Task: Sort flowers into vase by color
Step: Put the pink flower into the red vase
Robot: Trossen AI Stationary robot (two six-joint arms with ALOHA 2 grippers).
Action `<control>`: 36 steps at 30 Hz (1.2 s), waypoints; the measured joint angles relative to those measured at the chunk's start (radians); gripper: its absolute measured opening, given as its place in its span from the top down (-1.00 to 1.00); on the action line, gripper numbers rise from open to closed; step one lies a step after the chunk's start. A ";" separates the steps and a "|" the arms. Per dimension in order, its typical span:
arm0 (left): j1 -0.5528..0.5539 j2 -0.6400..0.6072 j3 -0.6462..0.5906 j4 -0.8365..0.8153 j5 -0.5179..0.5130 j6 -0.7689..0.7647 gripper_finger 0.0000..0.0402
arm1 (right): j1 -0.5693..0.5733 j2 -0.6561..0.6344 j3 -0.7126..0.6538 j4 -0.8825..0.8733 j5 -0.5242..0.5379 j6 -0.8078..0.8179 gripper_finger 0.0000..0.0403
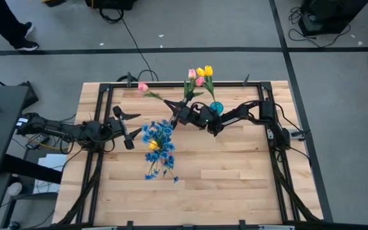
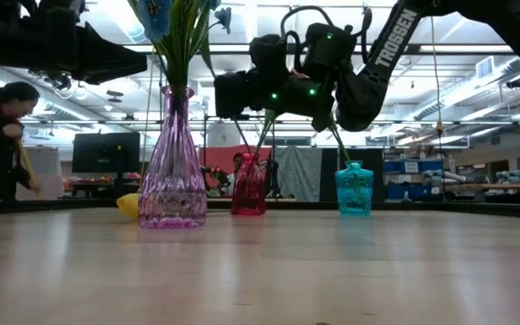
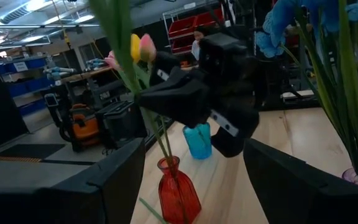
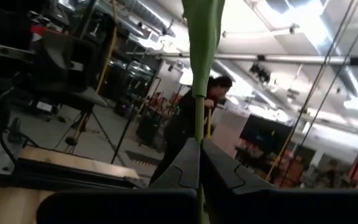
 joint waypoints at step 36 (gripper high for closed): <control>0.000 0.000 0.000 -0.016 0.000 -0.003 -0.39 | 0.166 -0.001 -0.002 0.026 0.820 -0.251 0.36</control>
